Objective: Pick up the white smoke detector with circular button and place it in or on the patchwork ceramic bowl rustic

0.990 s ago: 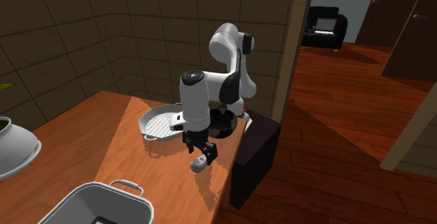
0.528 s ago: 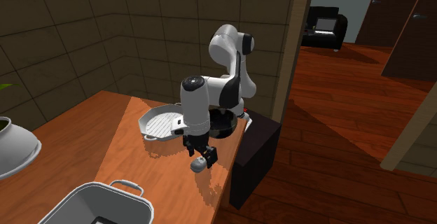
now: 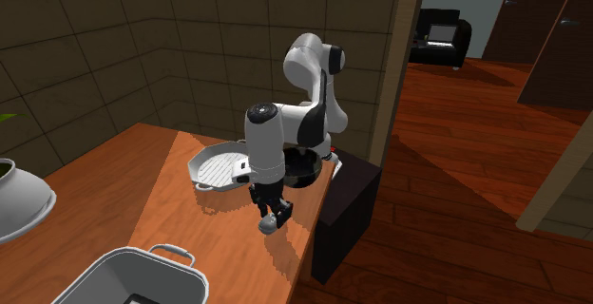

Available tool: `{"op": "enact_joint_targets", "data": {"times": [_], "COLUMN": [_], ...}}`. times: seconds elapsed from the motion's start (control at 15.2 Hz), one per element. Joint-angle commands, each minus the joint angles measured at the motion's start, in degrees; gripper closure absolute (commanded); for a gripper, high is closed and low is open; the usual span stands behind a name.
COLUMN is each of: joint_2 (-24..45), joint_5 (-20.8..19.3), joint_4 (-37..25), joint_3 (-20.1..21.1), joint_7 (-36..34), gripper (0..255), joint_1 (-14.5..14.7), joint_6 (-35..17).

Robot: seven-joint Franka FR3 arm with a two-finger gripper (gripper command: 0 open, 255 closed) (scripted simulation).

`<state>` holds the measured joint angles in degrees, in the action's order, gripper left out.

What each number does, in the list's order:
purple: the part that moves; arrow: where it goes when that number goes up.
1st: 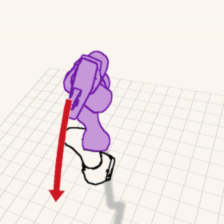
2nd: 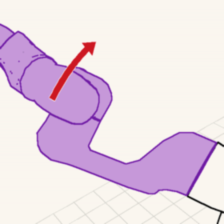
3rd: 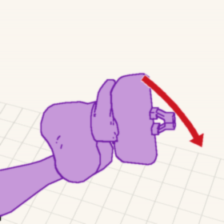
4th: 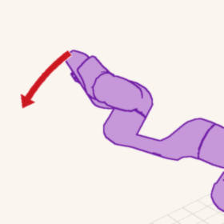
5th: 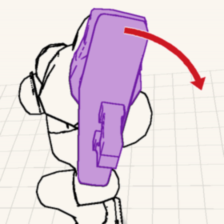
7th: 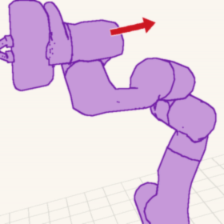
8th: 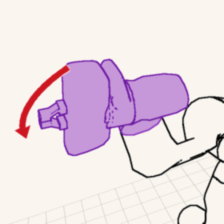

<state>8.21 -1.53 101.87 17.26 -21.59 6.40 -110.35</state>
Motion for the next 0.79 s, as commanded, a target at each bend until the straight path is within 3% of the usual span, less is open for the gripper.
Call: {"op": "enact_joint_targets", "data": {"times": [0.0, 0.26, 0.73], "joint_2": [0.01, 0.02, -0.6], "joint_5": [0.01, 0.0, 0.23], "joint_4": [0.01, 0.02, -4.62], "joint_3": [0.0, 0.01, 0.07], "joint_7": [0.0, 0.0, 0.09], "gripper": [255, 255, 255], "joint_1": [0.0, 0.01, 0.02], "joint_6": [0.01, -0.01, 5.22]}}
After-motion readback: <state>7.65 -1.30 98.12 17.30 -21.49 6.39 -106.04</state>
